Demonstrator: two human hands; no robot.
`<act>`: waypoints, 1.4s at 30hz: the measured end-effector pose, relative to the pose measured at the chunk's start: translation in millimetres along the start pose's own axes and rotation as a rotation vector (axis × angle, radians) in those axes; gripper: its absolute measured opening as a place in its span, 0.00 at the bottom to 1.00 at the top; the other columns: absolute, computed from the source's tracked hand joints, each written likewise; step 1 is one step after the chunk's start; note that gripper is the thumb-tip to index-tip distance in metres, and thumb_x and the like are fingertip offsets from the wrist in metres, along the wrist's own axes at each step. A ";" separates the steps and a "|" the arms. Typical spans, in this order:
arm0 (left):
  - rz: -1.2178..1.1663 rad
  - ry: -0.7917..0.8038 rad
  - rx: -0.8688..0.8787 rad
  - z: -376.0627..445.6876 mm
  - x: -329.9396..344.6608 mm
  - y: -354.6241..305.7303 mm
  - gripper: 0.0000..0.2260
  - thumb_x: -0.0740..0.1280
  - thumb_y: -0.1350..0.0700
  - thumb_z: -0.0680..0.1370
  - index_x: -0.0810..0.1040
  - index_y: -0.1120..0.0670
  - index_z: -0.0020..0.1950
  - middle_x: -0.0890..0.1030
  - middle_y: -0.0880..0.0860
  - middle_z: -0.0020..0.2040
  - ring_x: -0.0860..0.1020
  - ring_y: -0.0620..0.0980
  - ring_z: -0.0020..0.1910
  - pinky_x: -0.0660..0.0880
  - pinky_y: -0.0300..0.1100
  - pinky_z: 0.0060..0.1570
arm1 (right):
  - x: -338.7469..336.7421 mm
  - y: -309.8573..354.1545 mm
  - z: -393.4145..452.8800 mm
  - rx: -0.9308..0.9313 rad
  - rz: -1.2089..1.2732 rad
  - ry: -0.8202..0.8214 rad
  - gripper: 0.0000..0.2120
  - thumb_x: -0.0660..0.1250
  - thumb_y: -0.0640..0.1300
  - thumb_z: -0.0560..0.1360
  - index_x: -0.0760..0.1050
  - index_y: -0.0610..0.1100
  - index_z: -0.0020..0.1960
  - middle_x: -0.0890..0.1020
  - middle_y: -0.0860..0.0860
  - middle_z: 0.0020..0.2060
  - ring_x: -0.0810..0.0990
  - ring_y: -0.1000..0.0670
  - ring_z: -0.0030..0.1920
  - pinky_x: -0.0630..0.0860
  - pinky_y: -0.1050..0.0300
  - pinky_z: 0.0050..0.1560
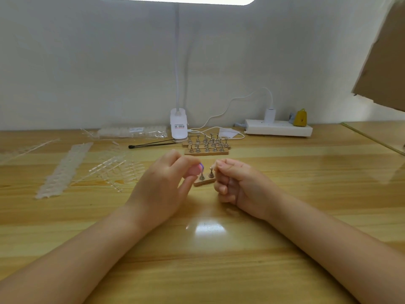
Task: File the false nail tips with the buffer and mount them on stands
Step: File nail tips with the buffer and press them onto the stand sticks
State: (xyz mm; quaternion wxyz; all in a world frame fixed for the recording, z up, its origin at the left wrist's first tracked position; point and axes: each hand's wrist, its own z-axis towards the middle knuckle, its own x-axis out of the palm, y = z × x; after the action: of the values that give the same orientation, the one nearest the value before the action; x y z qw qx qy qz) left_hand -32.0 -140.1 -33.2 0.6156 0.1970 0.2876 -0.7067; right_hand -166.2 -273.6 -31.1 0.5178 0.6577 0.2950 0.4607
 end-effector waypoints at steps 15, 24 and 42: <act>-0.093 -0.046 -0.101 -4.5 10.2 0.4 0.07 0.70 0.59 0.76 0.80 0.56 0.54 0.77 0.49 0.45 0.77 0.42 0.41 0.76 0.42 0.42 | 1.5 -4.0 2.8 -0.094 0.097 -0.191 0.04 0.66 0.35 0.76 0.72 0.40 0.45 0.82 0.46 0.34 0.83 0.50 0.34 0.77 0.60 0.30; -0.131 -0.047 -0.139 -3.6 9.6 -4.4 0.07 0.68 0.58 0.77 0.80 0.57 0.54 0.77 0.48 0.44 0.75 0.41 0.41 0.73 0.30 0.46 | 1.1 -7.5 2.2 -0.188 -0.072 -0.249 0.06 0.71 0.33 0.72 0.75 0.39 0.44 0.81 0.44 0.36 0.81 0.51 0.33 0.79 0.60 0.35; -0.134 0.041 -0.064 -4.5 6.5 -6.3 0.12 0.67 0.61 0.78 0.77 0.57 0.61 0.78 0.49 0.50 0.78 0.45 0.47 0.75 0.39 0.49 | -0.4 -9.9 0.3 -0.224 -0.319 -0.134 0.06 0.74 0.50 0.67 0.83 0.48 0.39 0.82 0.52 0.31 0.80 0.55 0.33 0.76 0.62 0.35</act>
State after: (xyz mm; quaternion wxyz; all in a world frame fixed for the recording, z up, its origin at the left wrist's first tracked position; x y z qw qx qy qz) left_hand -39.5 -141.6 -39.7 0.5668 0.1721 0.3353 -0.7326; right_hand -165.2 -271.2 -40.7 0.6725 0.5703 0.3072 0.3580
